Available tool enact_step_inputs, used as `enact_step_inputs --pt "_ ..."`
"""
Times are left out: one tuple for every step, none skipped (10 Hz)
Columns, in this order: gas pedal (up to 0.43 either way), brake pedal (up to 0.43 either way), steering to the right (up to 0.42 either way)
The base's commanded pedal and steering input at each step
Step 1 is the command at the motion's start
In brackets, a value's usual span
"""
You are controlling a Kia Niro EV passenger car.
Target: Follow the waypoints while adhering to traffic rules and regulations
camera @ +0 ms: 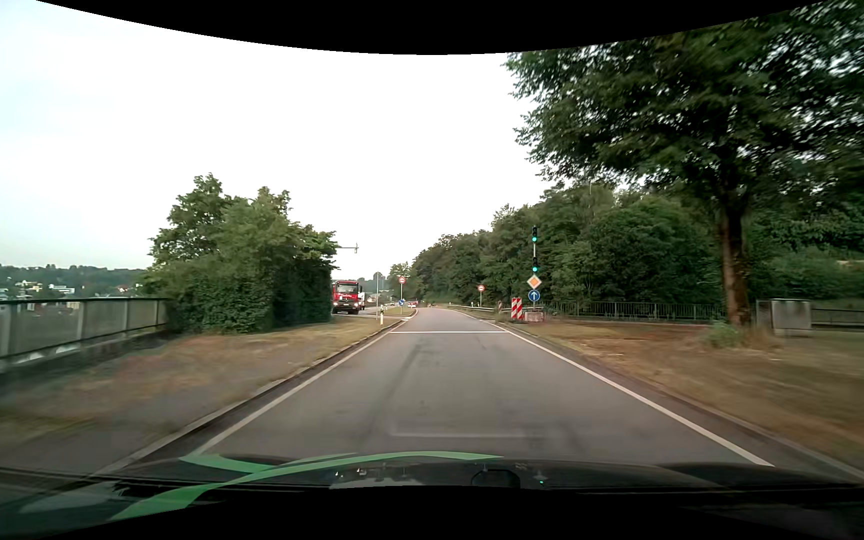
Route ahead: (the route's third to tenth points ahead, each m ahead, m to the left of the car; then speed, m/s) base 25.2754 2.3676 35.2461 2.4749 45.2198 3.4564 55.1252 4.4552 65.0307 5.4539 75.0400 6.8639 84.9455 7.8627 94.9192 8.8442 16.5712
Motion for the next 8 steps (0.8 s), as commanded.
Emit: enact_step_inputs --pt "0.189 0.0 -0.012" --pt "0.189 0.0 -0.012" --pt "0.189 0.0 -0.012" --pt "0.189 0.0 -0.012" --pt "0.189 0.0 -0.012" --pt "0.189 0.0 -0.012" --pt "0.177 0.0 -0.011" --pt "0.177 0.0 -0.011"
